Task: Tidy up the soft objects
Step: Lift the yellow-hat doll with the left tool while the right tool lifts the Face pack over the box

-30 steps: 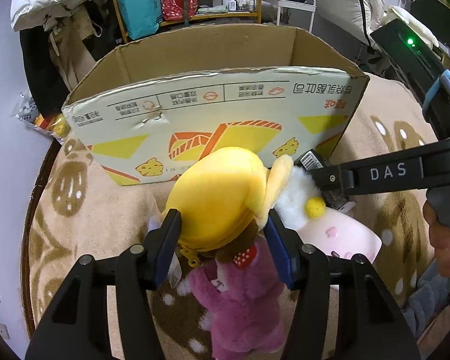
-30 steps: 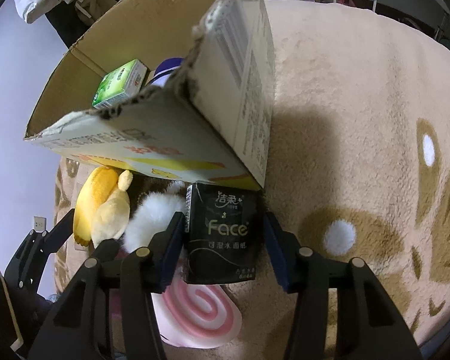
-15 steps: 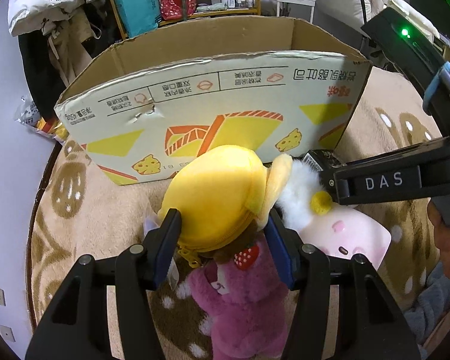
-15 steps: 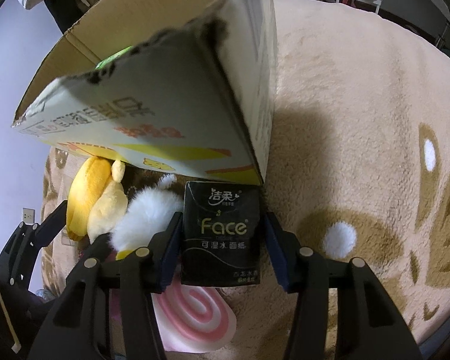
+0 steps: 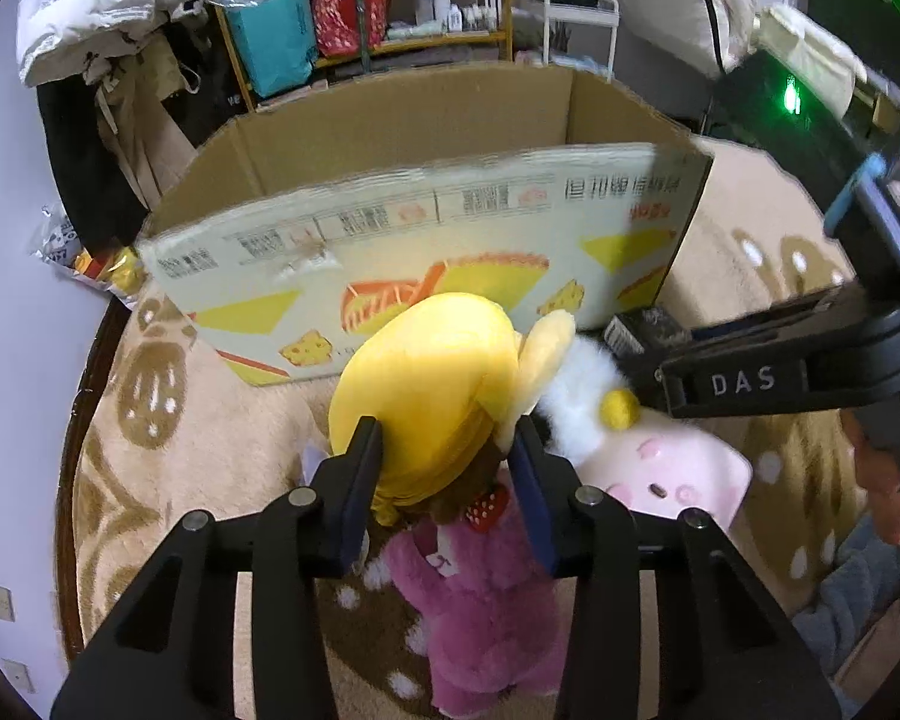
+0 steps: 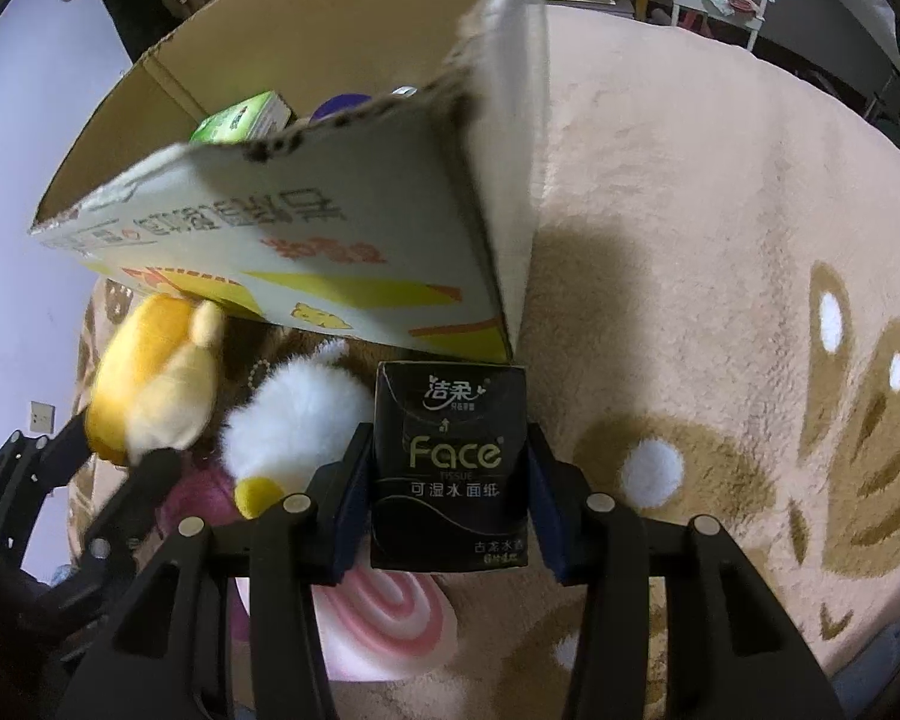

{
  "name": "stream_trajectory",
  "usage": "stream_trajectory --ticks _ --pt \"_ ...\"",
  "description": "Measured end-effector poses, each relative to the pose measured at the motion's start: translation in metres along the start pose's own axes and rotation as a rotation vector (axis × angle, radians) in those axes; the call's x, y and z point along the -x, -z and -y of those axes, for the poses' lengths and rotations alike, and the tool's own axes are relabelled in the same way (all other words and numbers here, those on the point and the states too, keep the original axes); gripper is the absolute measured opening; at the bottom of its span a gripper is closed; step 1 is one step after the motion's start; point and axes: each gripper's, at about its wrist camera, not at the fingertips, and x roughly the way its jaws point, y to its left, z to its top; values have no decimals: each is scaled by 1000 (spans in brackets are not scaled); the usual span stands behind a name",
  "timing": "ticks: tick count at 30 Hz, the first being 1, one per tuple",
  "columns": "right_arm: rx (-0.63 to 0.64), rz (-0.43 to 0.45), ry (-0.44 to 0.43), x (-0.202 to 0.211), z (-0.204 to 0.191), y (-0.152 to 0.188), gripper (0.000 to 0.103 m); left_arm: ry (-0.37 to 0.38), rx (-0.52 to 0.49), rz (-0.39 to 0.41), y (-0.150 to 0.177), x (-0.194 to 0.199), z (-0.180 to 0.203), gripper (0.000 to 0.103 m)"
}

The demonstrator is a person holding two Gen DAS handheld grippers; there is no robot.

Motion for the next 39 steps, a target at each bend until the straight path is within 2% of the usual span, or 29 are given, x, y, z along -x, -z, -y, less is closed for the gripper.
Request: stream_trajectory --ticks 6,10,17,24,32,39 --pt "-6 10 1 8 8 1 50 7 49 36 1 20 -7 42" --pt "14 75 5 24 4 6 50 -10 58 41 4 27 -8 42" --pt "15 234 77 62 -2 19 49 -63 90 48 9 45 -7 42" --pt "62 382 75 110 -7 31 50 -99 70 144 10 83 -3 42" --pt "114 563 87 153 -23 36 50 -146 61 300 6 122 1 42" --pt "138 645 78 185 -29 36 50 -174 55 382 -8 148 -7 42"
